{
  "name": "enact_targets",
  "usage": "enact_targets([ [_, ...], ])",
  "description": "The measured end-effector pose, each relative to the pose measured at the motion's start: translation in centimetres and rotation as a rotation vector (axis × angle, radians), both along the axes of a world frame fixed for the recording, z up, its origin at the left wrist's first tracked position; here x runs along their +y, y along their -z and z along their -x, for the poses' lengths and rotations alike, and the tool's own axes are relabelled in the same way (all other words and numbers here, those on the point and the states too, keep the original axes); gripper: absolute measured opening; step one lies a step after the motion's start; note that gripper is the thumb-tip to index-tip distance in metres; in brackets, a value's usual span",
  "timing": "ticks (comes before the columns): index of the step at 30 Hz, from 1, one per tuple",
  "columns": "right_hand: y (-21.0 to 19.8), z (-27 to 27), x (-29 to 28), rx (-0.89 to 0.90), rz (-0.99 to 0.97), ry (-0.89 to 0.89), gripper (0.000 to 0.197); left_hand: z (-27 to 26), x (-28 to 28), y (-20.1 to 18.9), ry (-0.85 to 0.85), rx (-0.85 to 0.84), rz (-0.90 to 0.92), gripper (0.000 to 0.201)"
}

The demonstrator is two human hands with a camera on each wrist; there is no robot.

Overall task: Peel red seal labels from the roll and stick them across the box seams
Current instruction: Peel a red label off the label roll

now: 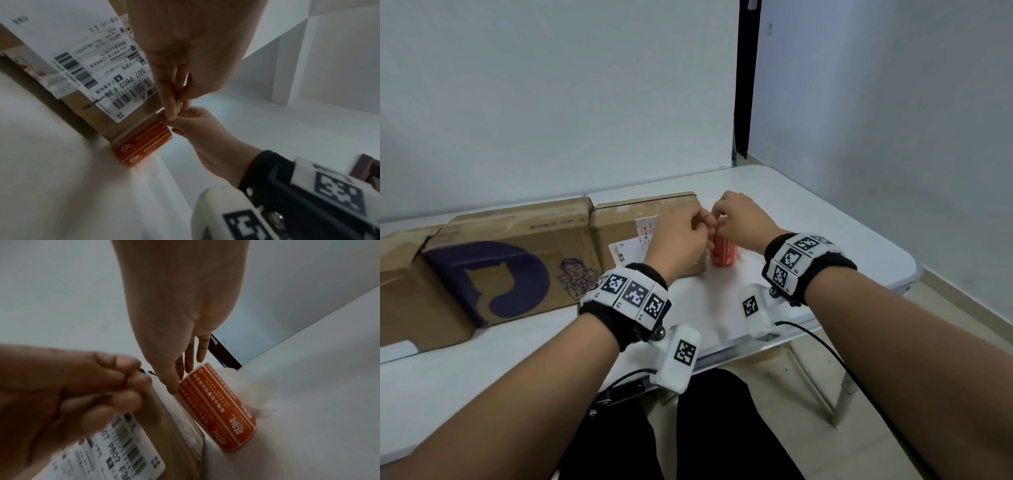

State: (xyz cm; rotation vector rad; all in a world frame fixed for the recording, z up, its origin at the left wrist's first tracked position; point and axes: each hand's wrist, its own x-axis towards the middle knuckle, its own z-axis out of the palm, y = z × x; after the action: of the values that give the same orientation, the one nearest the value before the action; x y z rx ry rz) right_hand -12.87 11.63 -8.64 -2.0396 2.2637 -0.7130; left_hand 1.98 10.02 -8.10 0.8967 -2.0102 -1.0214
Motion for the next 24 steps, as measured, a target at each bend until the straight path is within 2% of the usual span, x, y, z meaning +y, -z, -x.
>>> enact_targets([
  [3, 0.0, 0.7, 0.2, -0.109, 0.032, 0.043, 0.016, 0.4, 0.0, 1.0, -0.021, -0.152, -0.039, 0.025],
  [9, 0.2, 1.7, 0.6, -0.285, 0.042, 0.081, 0.011, 2.5, 0.3, 2.7, 0.013, -0.334, -0.031, 0.036],
  [17, -1.0, 2.1, 1.1, -0.289, -0.033, 0.127, 0.014, 3.9, -0.5, 3.4, -0.036, -0.253, -0.062, 0.03],
  [24, -1.8, 2.3, 1.0, -0.245, -0.082, 0.1, 0.012, 3.6, -0.1, 3.3, -0.034, -0.247, 0.002, 0.038],
])
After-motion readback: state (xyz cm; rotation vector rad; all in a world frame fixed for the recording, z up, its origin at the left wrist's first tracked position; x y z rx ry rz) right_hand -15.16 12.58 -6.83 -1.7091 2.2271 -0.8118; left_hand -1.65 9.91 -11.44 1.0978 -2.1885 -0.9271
